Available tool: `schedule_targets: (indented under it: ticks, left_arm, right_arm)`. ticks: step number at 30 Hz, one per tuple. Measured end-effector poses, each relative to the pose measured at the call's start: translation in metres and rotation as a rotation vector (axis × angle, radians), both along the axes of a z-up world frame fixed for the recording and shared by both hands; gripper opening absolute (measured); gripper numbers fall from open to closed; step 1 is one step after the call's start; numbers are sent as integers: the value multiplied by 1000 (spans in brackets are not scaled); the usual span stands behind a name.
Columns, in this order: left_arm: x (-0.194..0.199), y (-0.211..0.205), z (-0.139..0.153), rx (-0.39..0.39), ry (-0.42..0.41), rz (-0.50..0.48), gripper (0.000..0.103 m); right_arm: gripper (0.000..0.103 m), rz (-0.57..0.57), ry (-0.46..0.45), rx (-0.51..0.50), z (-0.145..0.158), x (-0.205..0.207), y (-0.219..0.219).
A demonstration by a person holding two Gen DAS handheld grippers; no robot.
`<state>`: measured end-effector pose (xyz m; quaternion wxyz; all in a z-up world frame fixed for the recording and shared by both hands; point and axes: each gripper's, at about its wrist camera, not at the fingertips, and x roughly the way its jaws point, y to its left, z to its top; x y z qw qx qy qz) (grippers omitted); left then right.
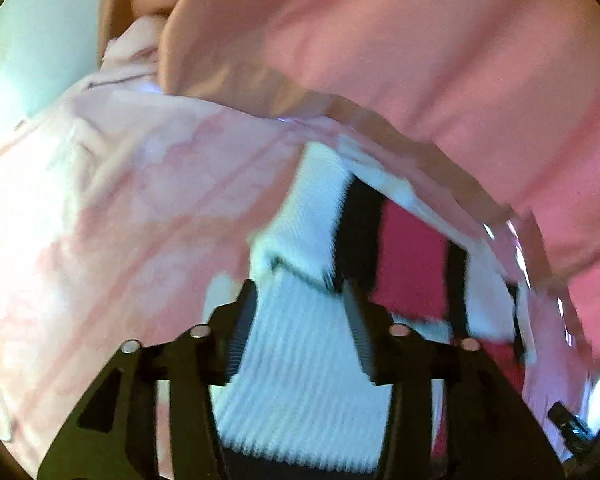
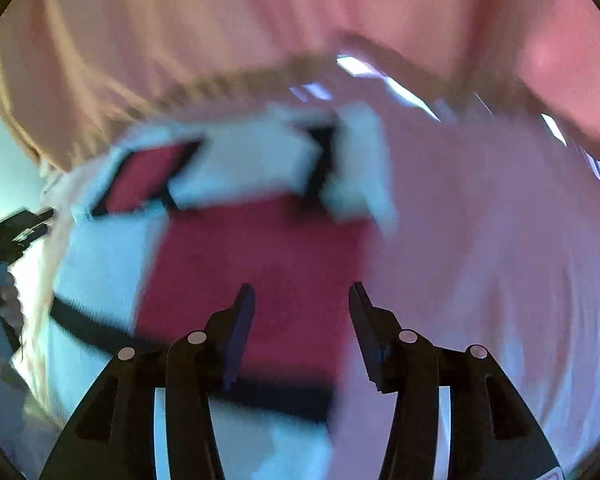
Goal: Fold small clothes
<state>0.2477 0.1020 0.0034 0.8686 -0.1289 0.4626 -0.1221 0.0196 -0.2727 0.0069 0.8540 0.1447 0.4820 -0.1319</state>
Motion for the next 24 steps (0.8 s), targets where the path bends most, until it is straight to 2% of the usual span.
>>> schedule_targets:
  ticks: [2,3,8,11,13,15,19,20,21,22,23,24]
  left_arm:
    - [-31,6,3,13,4,-20,60]
    - [-54,9,-1,22,22,-32,64]
    - [-114,28,-37,76,156,-18,65]
    - [-146,52,-56,43,221,57,66]
    - [-164,62,-63,11,242,82,69]
    - [-179,66,-62,3,212,89,78]
    - [-190,54,-63,13,204,43,81]
    - [-191,51,-62,23,199,24,78]
    - [-190,46,-62,26,198,-7,67]
    - [-188,43,-62,33,195,-18,59]
    - [-187,41,-62,39,196,-30,36]
    - [-185,39,-64,32,215,-52,12]
  right_arm:
    - [49,-28,31,64,-13,-50,2]
    - [51,-34,34,89,-19,-60,9]
    - [55,-4,65,168,-45,-126,30]
    - [55,8,96,140,-63,-142,45]
    - [55,6,85,189,-71,-148,46]
    - [57,6,47,218,-78,-153,50]
    - [57,68,-12,190,-79,-152,66]
    - [54,79,-19,175,-80,-150,70]
    - [49,86,-26,150,-79,-146,73]
    - [15,95,-30,140,-79,-142,73]
    - [9,96,-30,163,-81,-136,70]
    - [8,83,-43,193,-79,-135,65]
